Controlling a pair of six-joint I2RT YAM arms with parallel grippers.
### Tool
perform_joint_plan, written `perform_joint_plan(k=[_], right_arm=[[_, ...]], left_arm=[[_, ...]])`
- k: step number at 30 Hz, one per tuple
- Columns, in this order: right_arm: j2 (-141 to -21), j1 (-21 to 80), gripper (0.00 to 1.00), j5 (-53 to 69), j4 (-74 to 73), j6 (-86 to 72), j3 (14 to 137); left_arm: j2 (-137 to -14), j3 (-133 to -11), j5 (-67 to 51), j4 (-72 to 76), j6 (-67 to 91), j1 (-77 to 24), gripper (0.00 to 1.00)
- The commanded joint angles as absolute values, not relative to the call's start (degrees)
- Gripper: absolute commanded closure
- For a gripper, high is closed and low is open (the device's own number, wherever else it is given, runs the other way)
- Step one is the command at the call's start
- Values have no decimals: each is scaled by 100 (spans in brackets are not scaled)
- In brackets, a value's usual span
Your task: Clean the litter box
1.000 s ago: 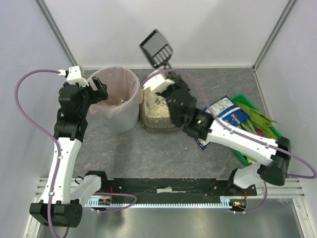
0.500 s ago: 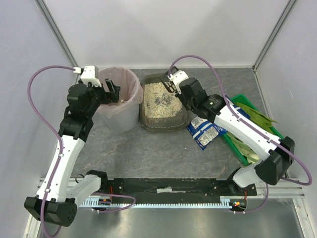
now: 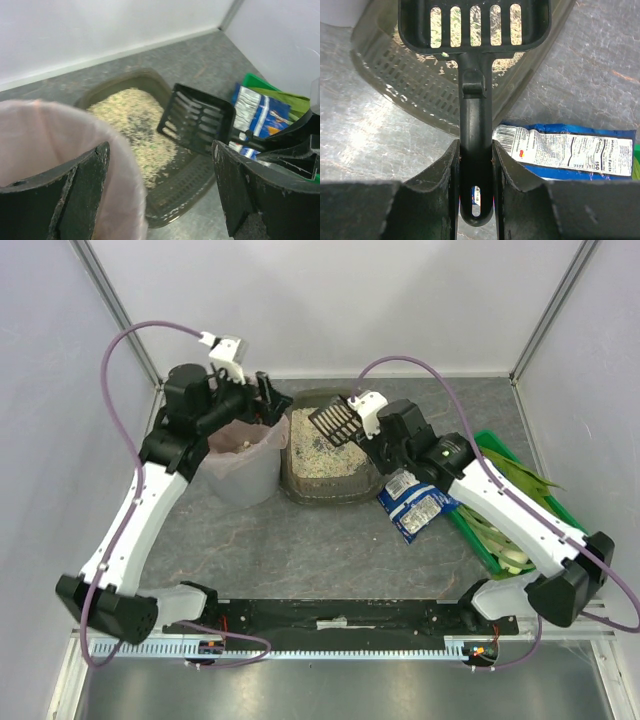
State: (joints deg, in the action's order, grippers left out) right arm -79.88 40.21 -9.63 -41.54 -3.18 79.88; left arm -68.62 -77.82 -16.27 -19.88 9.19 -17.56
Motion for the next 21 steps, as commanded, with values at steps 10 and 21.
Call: perform_joint_plan(k=[10,21], right_arm=[[-6470,3990,100,228,-3780,343,7489],[-6284,3990,100,685,-3788,571,7514]], left_arm=[[-8138,-8658,-3137,-2294,1345,-2267,11],[-8191,-8262,-3647,-1942,1608,-2294,24]])
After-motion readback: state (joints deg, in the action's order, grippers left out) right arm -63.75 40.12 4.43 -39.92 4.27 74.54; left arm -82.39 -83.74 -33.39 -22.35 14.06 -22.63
